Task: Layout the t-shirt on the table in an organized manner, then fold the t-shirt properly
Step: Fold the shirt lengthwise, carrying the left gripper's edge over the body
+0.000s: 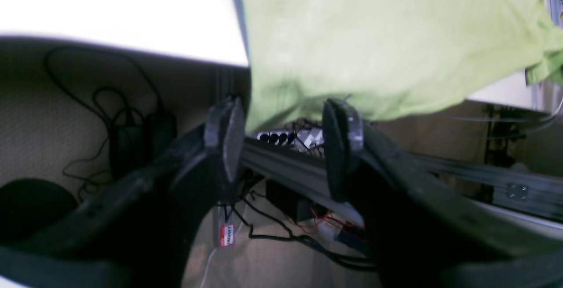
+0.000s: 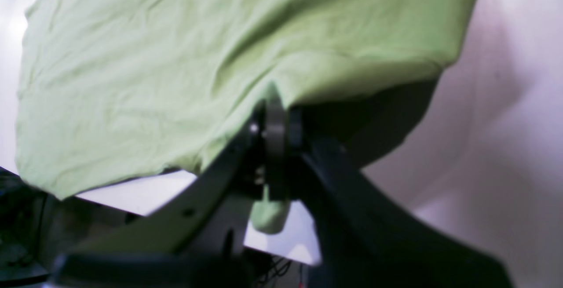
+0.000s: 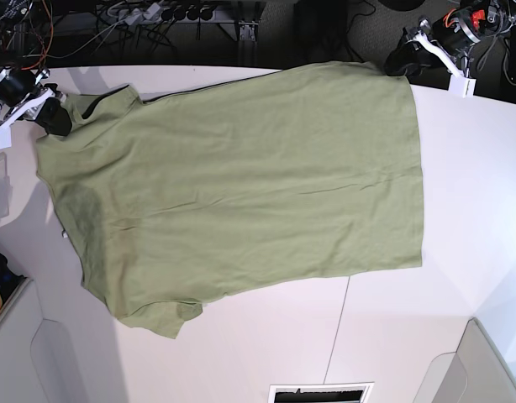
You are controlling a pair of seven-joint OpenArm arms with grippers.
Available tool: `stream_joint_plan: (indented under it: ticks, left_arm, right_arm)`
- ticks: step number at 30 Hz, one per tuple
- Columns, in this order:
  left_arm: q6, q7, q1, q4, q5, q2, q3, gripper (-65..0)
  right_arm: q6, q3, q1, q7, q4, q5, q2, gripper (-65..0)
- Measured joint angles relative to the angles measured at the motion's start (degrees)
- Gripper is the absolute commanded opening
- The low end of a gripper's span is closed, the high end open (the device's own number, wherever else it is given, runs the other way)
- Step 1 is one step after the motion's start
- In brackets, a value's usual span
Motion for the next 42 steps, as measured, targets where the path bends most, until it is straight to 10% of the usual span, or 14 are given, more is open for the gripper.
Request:
stream_joint_plan:
  ticks: [8,18,29,42]
  left_arm:
    - [0.0,-0.48,-0.04,0.02,0.17,-0.13,0.02,-35.5]
    - [0.0,-0.92,-0.02,0.02,0.13,-0.11,0.02,-64.7]
    - [0.0,10.4,4.35,1.09,-10.47,-1.92,0.02,-65.0]
    - [0.0,9.88,3.72,10.91,-11.82,-10.56,-5.16,-65.0]
  right_arm:
    - [0.0,0.0,0.0,0.0,0.0,0.0,0.0,-65.0]
    - [0.0,0.0,0.31,0.02,0.0,0.0,0.0,-65.0]
    - [0.02,0.0,0.31,0.04,0.0,0.0,0.04,-65.0]
    - [0.59,-0.13,7.06,0.22,0.07,-0.35,4.59,-65.0]
